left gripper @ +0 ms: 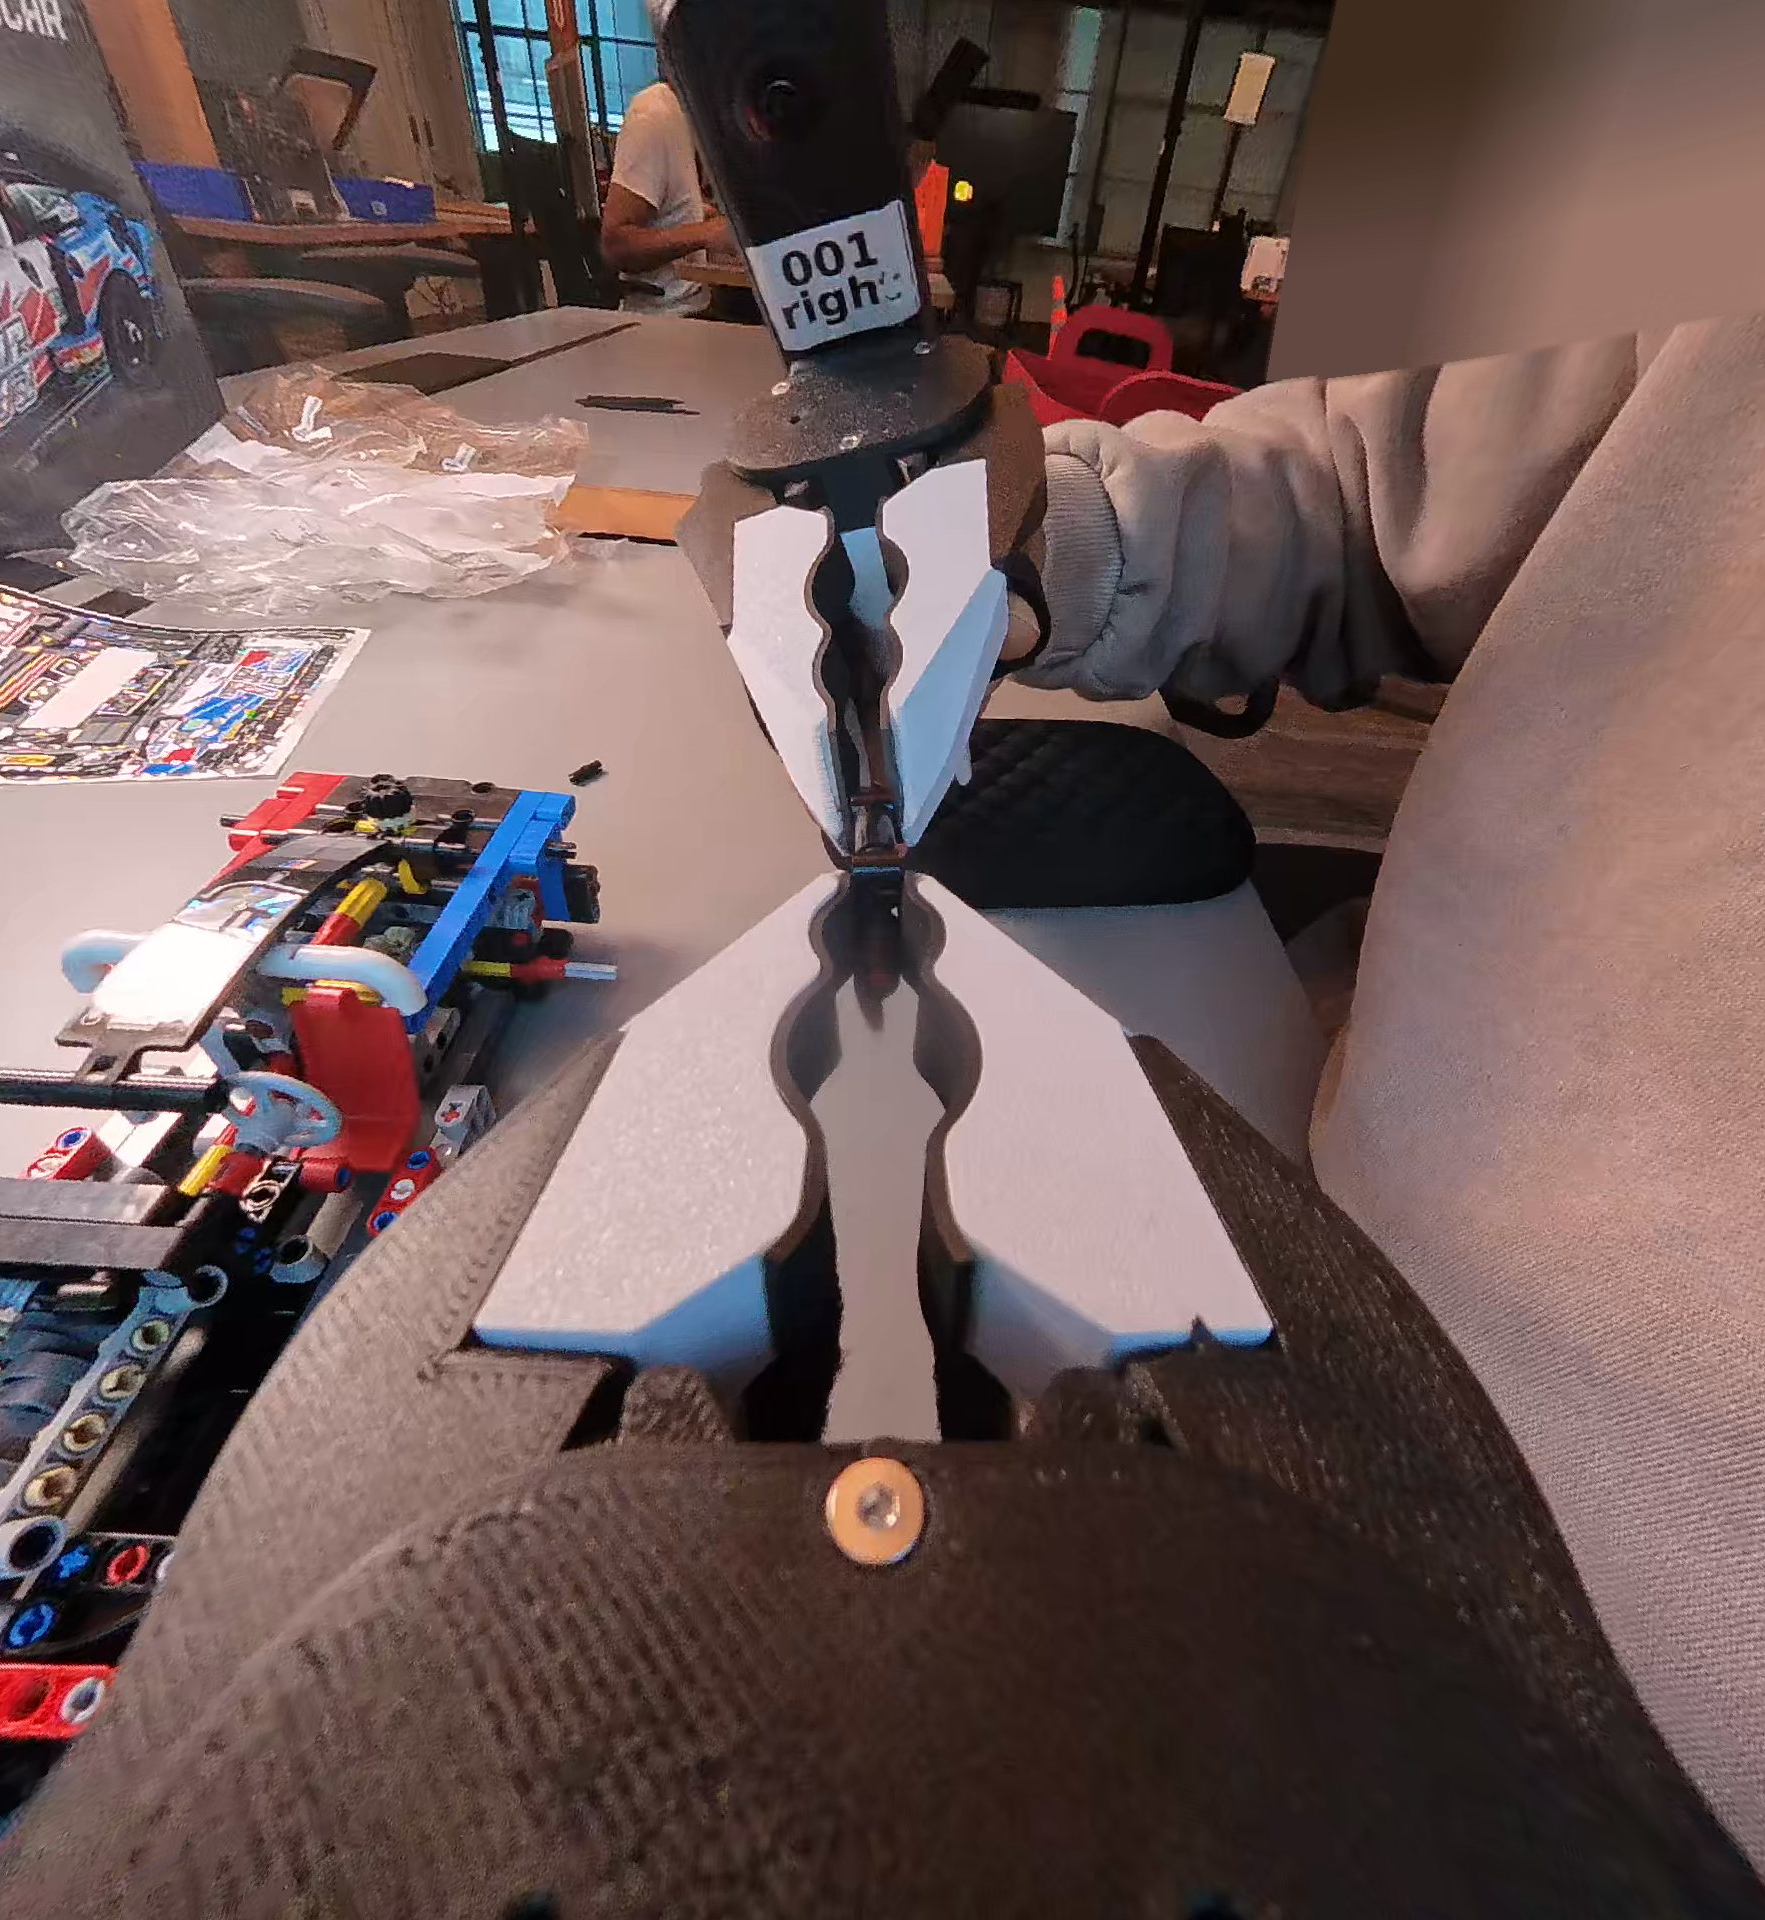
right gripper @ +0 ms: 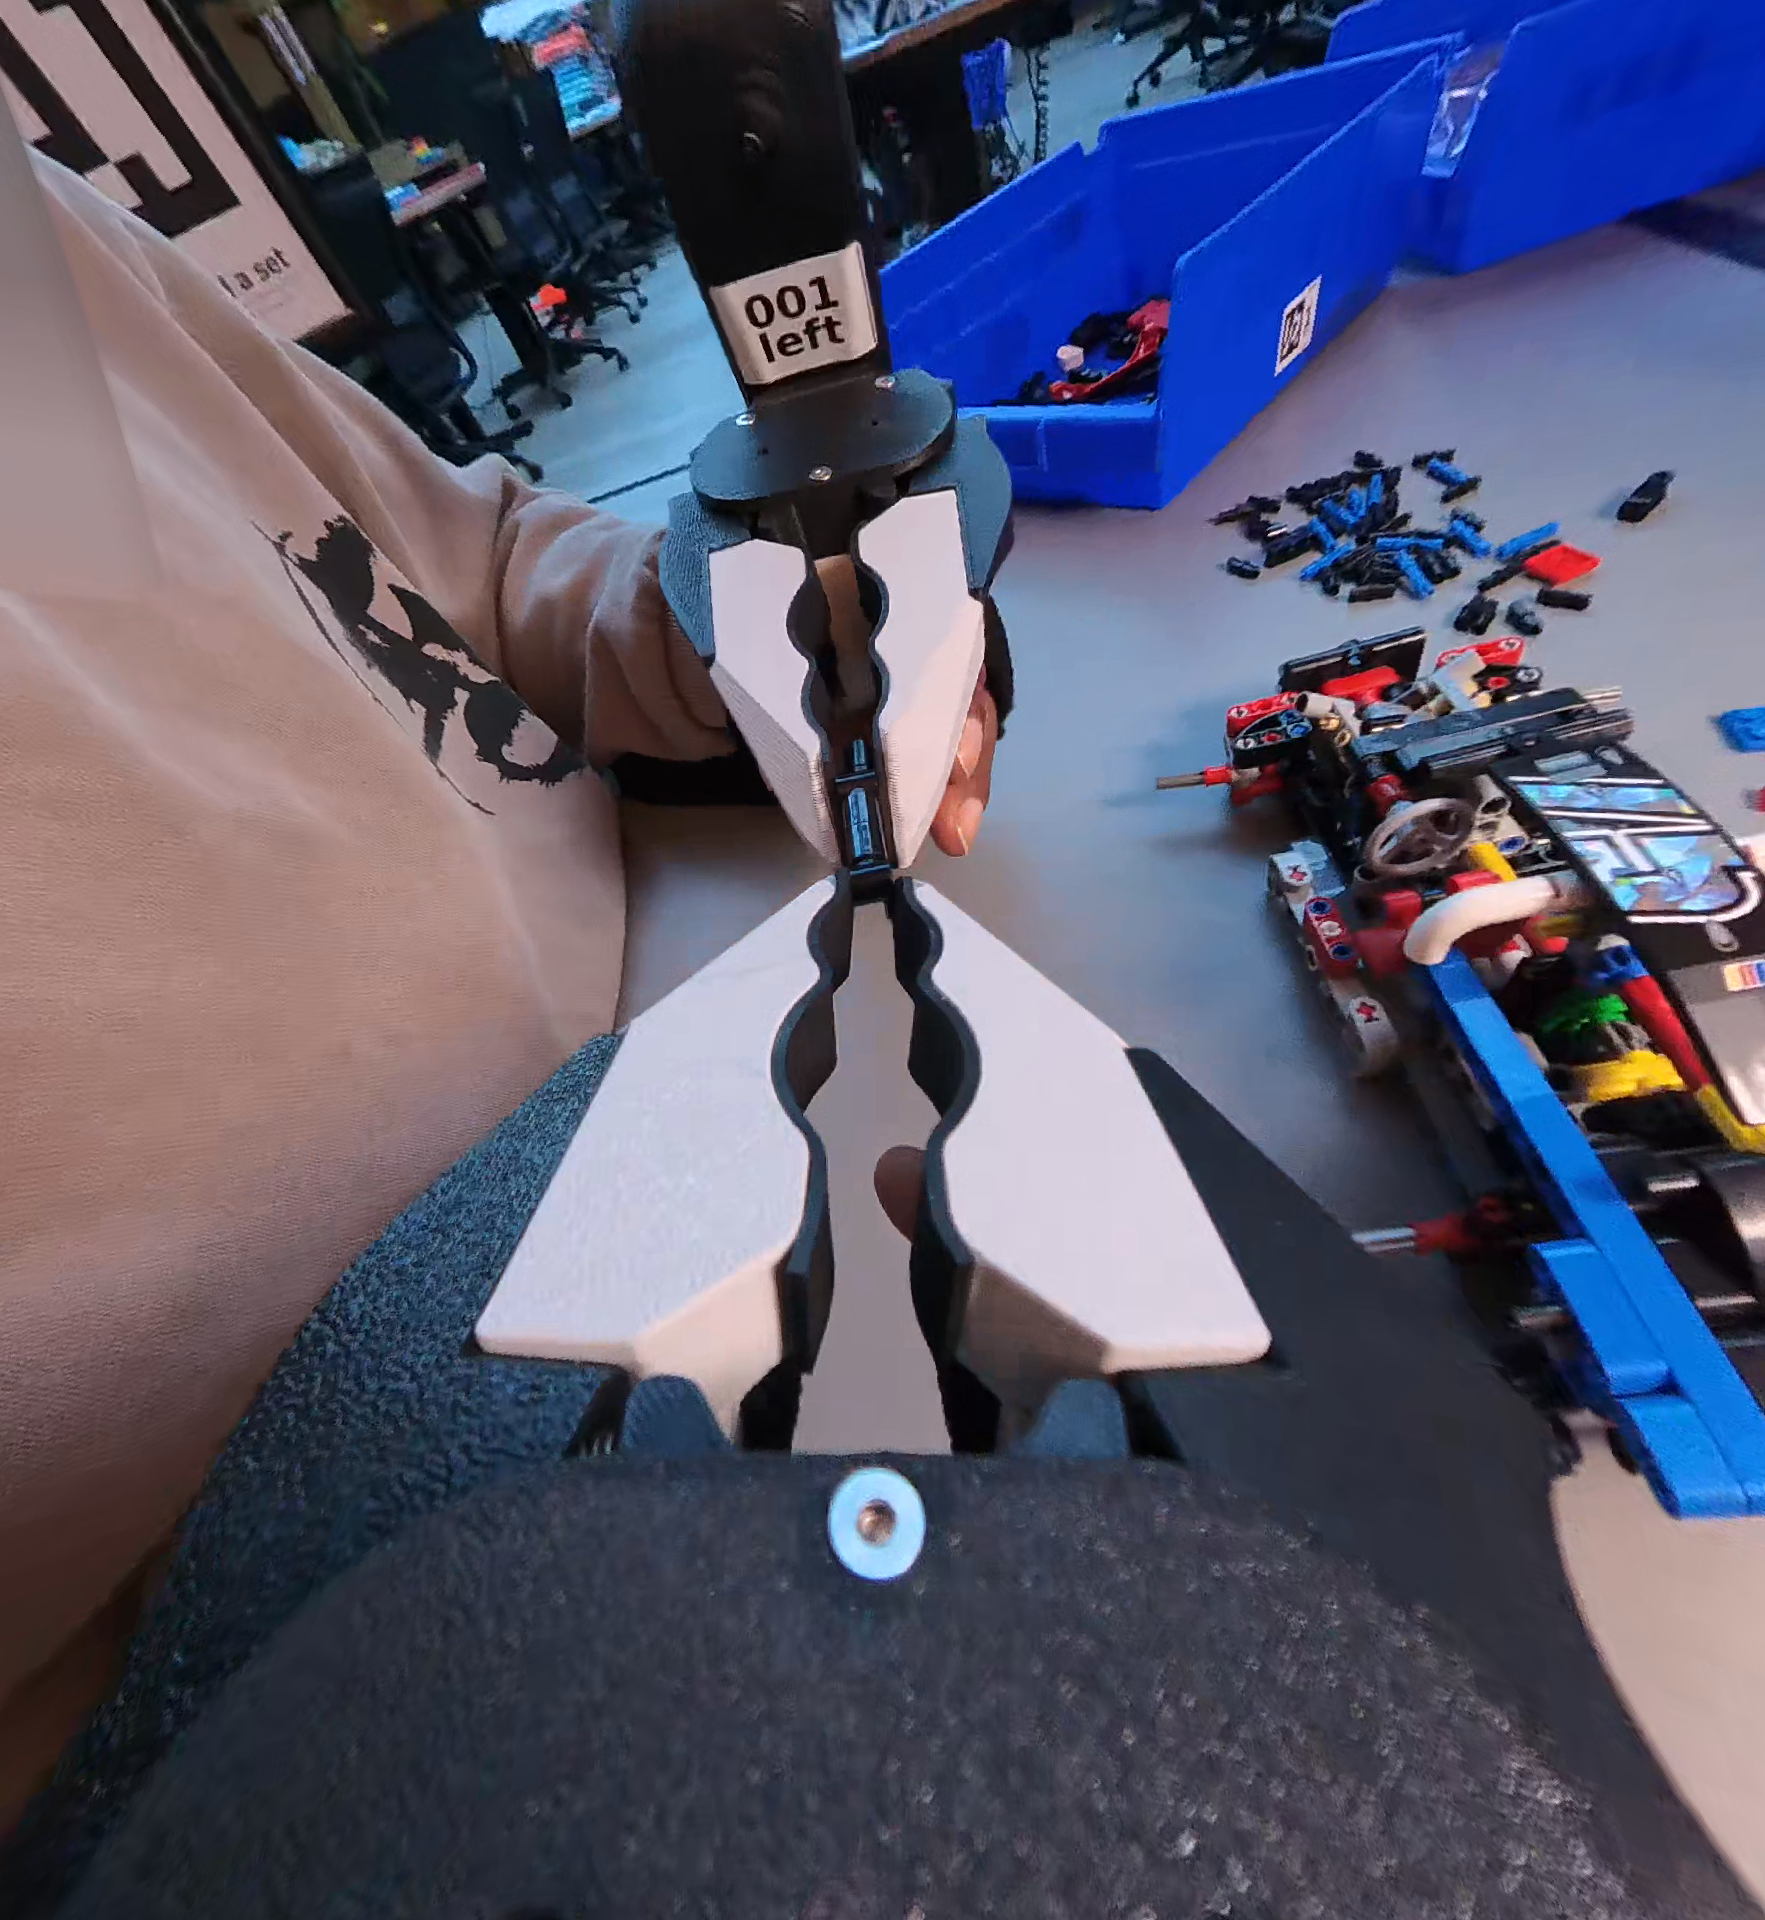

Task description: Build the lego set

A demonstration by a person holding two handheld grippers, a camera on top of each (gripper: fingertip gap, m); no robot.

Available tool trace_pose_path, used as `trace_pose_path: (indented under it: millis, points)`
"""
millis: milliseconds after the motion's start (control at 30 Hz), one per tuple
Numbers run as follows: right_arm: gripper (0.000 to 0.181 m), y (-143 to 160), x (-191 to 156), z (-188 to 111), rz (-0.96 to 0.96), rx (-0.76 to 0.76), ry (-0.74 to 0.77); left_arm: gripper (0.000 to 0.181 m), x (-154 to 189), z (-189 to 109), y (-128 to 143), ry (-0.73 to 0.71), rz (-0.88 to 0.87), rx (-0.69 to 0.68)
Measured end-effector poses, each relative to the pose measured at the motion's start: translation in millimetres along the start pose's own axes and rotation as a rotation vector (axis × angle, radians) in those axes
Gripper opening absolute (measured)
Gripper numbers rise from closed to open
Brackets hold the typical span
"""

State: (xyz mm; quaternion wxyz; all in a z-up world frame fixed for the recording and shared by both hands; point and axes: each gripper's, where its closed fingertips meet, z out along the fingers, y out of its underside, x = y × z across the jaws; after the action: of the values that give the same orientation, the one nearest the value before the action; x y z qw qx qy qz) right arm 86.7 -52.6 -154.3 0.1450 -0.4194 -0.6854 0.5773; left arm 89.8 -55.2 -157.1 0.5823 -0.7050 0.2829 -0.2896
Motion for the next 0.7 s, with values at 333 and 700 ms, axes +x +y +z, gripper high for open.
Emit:
trace_pose_path:
  millis: [333, 700]
  points:
    - [0.006, 6, -2, 0, 0.093, -0.03, -0.039, 0.005, 3, 2, 5, 0.065, -0.115, -0.012]
    - [0.015, -9, 9, -9, 0.021, 0.12, 0.073, 0.005, -7, -4, -5, 0.25, -0.63, 0.134]
